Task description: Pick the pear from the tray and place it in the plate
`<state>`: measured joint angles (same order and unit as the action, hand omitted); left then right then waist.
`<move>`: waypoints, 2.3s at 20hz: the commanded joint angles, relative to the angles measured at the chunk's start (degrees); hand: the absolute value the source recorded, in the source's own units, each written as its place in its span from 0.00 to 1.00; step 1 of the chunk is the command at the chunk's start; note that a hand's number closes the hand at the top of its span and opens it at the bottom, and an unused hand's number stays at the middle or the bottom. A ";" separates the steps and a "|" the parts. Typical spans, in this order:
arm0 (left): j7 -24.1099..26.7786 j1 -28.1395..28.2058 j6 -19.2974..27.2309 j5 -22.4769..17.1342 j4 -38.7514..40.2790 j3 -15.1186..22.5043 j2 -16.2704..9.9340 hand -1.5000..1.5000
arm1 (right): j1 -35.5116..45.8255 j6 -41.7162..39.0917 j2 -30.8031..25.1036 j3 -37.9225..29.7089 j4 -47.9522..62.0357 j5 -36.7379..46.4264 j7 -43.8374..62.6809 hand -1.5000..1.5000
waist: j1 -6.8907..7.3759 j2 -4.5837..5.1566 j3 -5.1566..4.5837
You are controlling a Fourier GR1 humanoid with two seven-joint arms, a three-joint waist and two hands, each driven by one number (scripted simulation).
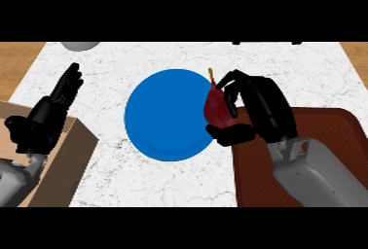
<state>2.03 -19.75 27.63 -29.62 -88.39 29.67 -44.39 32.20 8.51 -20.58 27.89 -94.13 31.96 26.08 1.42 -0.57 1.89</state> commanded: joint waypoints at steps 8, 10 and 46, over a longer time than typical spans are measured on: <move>-0.56 -1.65 1.00 0.09 5.84 2.75 6.44 0.50 | 13.32 0.59 14.68 5.64 24.71 7.71 2.00 1.00 | -0.25 1.78 -2.01; -0.67 0.01 0.28 -0.75 3.22 2.38 4.35 0.50 | 13.83 1.57 16.90 7.36 29.38 10.55 3.00 1.00 | 0.46 1.39 -1.98; 1.10 2.16 3.68 -1.87 3.61 3.29 4.57 0.50 | 1.37 14.19 6.88 -15.05 32.18 -32.16 -25.23 0.00 | -2.80 0.76 -1.83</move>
<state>3.53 -19.38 29.16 -32.57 -87.73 30.22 -45.59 37.05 27.74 -9.21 15.69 -60.39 3.08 3.93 -0.79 -0.84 1.97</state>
